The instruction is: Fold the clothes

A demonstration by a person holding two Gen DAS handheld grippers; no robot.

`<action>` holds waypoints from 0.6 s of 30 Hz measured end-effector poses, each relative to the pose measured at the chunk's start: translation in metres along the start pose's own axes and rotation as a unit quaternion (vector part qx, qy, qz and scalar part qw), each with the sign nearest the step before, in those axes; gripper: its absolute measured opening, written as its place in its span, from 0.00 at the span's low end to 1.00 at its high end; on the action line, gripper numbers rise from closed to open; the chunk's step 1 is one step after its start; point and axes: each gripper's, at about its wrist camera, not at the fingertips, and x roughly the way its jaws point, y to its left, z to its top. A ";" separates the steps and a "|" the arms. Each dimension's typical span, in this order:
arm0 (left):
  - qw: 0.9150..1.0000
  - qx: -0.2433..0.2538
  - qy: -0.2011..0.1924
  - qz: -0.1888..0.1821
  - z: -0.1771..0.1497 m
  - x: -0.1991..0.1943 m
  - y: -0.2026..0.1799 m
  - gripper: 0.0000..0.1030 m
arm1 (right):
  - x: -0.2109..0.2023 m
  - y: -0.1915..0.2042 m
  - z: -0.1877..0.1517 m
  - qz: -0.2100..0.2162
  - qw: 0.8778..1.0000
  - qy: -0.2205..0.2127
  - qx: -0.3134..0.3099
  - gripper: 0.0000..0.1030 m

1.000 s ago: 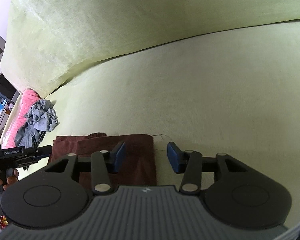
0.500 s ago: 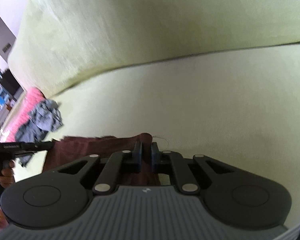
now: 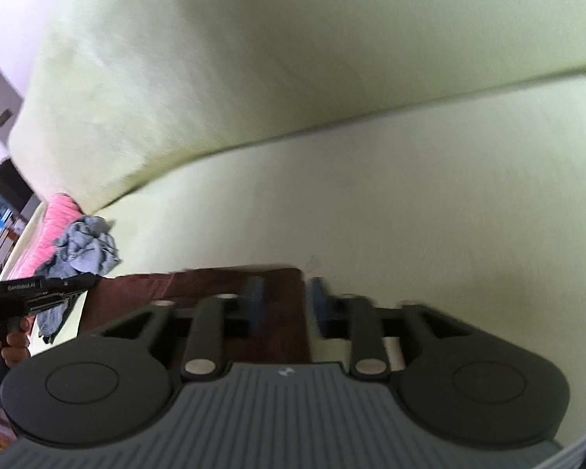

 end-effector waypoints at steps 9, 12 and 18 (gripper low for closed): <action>1.000 -0.011 0.004 -0.001 -0.002 0.005 0.003 0.00 | 0.028 -0.001 0.010 0.019 0.999 0.026 -0.012 0.28; 1.000 -0.005 0.009 -0.003 -0.001 0.009 0.001 0.00 | 0.038 0.000 0.013 0.029 0.999 0.031 -0.033 0.07; 1.000 -0.005 -0.002 -0.007 -0.004 0.002 -0.001 0.00 | 0.026 0.009 0.010 0.037 0.997 0.008 -0.061 0.01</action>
